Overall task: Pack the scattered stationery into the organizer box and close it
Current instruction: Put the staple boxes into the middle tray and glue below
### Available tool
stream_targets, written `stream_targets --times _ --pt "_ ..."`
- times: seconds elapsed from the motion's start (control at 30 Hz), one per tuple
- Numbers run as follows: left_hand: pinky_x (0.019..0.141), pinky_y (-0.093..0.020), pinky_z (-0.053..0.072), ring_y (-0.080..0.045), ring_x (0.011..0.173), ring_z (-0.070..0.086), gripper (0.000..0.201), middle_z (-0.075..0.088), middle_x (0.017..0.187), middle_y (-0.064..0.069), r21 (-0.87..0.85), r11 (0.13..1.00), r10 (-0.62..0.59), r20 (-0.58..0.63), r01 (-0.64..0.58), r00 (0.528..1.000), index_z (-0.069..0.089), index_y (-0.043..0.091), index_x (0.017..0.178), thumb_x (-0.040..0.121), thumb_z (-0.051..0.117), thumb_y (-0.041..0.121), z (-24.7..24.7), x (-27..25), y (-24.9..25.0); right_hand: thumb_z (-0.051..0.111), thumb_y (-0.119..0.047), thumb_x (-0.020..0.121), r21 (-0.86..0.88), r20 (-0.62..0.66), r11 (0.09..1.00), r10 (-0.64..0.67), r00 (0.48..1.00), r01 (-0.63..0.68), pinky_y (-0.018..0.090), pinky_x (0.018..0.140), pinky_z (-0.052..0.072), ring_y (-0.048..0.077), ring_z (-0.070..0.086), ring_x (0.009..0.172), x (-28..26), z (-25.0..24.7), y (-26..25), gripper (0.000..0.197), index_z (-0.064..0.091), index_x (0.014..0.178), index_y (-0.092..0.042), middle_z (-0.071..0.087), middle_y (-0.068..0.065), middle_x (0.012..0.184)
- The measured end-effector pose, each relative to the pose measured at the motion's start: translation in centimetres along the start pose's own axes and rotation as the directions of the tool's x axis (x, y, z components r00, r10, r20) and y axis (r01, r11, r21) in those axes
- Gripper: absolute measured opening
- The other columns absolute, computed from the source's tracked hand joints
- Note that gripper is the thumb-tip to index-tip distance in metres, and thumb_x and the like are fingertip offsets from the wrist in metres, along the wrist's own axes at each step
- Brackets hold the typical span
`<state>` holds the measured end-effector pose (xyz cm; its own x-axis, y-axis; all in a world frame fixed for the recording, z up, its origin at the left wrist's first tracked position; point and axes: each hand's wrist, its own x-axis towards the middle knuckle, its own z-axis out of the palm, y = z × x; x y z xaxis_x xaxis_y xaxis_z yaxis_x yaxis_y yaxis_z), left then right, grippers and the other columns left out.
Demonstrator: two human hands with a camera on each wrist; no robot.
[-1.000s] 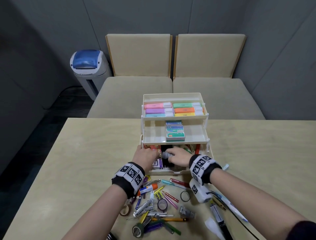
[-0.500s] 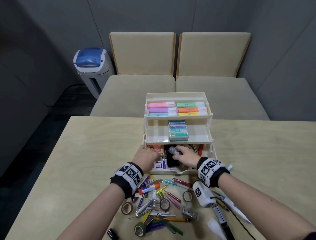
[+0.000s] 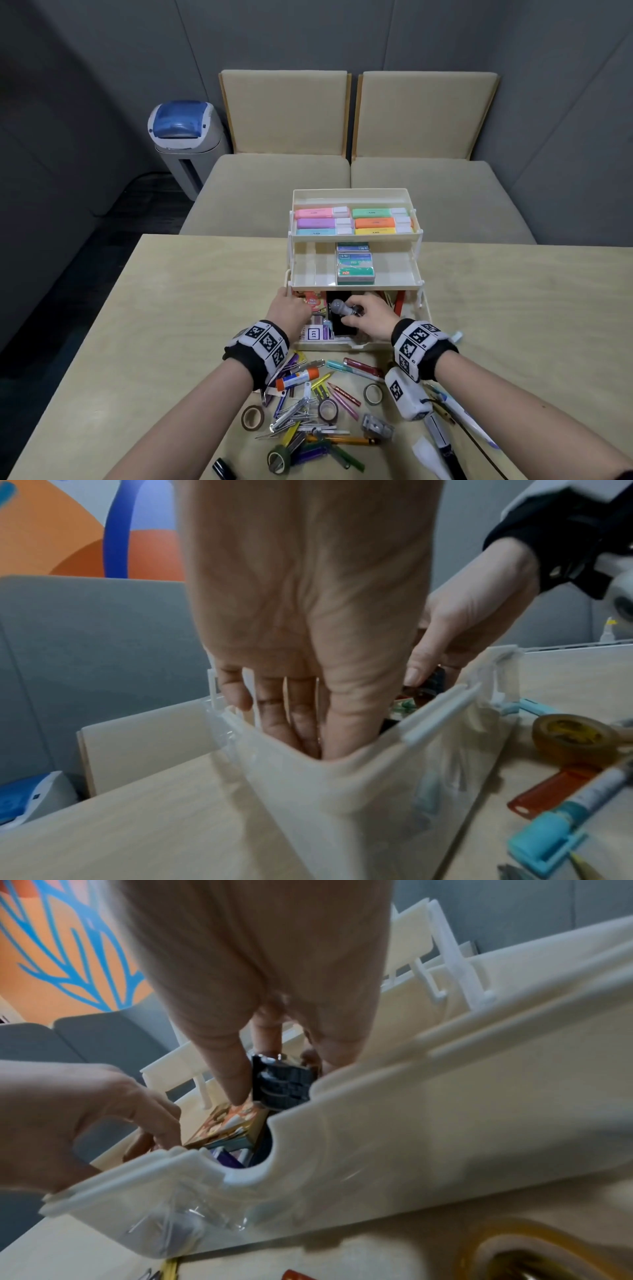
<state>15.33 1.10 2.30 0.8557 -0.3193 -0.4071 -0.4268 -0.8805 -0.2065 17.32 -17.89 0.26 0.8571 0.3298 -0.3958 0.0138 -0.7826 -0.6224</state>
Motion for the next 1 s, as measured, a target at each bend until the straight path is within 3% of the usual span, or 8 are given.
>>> stream_targets --times 0.17,0.23,0.33,0.47,0.57,0.7,0.83,1.0 --pt "0.091 -0.030 0.042 -0.013 0.092 0.055 0.012 0.067 0.096 0.008 -0.375 0.927 -0.107 -0.207 0.022 0.972 0.064 0.025 0.098 0.093 0.054 0.025 0.8 -2.4 -1.5 0.069 -0.026 0.084 -0.019 -0.103 1.000 0.019 0.994 -0.021 0.027 0.080 0.041 0.017 0.054 0.100 0.2 0.5 -1.2 0.033 0.062 0.115 -0.017 0.057 -0.001 0.107" --pt "0.086 -0.030 0.046 -0.009 0.085 0.057 0.014 0.066 0.093 0.011 -0.550 0.833 -0.258 -0.297 0.056 0.919 0.064 0.027 0.102 0.093 0.054 0.030 1.7 -4.5 -2.3 0.066 -0.019 0.086 -0.057 -0.086 0.998 -0.043 0.995 0.038 0.029 0.090 0.042 0.020 0.054 0.111 0.5 1.3 -1.9 0.032 0.061 0.118 -0.018 0.059 0.002 0.117" --pt "0.080 -0.032 0.050 -0.005 0.072 0.057 0.016 0.064 0.090 0.012 -0.735 0.670 -0.457 -0.294 0.107 0.840 0.064 0.025 0.106 0.091 0.058 0.024 3.7 -7.3 -3.1 0.056 -0.007 0.090 -0.084 -0.008 0.987 -0.142 0.990 0.141 0.032 0.103 0.040 0.020 0.049 0.119 0.9 3.0 -3.4 0.039 0.055 0.127 -0.020 0.053 0.004 0.124" --pt "0.075 -0.032 0.049 -0.007 0.067 0.058 0.017 0.065 0.091 0.010 -0.779 0.604 -0.525 -0.234 0.165 0.818 0.065 0.024 0.104 0.090 0.059 0.019 6.2 -9.1 -3.4 0.055 -0.010 0.091 -0.249 -0.054 0.939 -0.258 0.965 0.238 0.036 0.099 0.043 0.022 0.050 0.116 1.4 4.4 -4.6 0.037 0.051 0.127 -0.018 0.057 0.002 0.126" --pt "0.075 -0.031 0.049 -0.006 0.067 0.057 0.017 0.063 0.090 0.011 -0.789 0.586 -0.538 -0.212 0.182 0.816 0.065 0.024 0.105 0.090 0.058 0.019 6.8 -9.5 -3.2 0.054 -0.015 0.092 -0.357 -0.090 0.909 -0.261 0.961 0.214 0.037 0.092 0.045 0.024 0.047 0.113 1.6 4.9 -4.5 0.032 0.049 0.124 -0.017 0.059 0.003 0.122" --pt "0.081 -0.035 0.049 -0.006 0.070 0.059 0.017 0.062 0.089 0.013 -0.785 0.590 -0.530 -0.201 0.188 0.824 0.065 0.027 0.105 0.091 0.057 0.021 7.2 -9.6 -2.8 0.054 -0.013 0.092 -0.314 -0.088 0.927 -0.242 0.966 0.204 0.037 0.095 0.045 0.026 0.046 0.118 1.3 5.3 -4.3 0.038 0.046 0.129 -0.015 0.048 0.007 0.128" --pt "0.081 -0.037 0.049 -0.006 0.071 0.060 0.016 0.063 0.090 0.012 -0.795 0.581 -0.522 -0.202 0.173 0.829 0.064 0.027 0.104 0.091 0.056 0.021 7.3 -9.8 -2.2 0.050 -0.011 0.094 -0.268 -0.101 0.943 -0.231 0.968 0.197 0.035 0.090 0.048 0.024 0.052 0.105 0.7 5.5 -4.0 0.034 0.050 0.128 -0.013 0.044 0.007 0.120" --pt "0.075 -0.024 0.046 -0.004 0.072 0.057 0.016 0.061 0.089 0.013 -0.825 0.545 -0.509 -0.182 0.152 0.841 0.064 0.026 0.104 0.092 0.056 0.020 7.5 -10.6 -0.3 0.044 -0.005 0.094 -0.282 -0.050 0.928 -0.266 0.963 0.242 0.034 0.090 0.048 0.022 0.054 0.105 -0.5 4.0 -3.8 0.041 0.052 0.133 -0.016 0.052 0.005 0.114"
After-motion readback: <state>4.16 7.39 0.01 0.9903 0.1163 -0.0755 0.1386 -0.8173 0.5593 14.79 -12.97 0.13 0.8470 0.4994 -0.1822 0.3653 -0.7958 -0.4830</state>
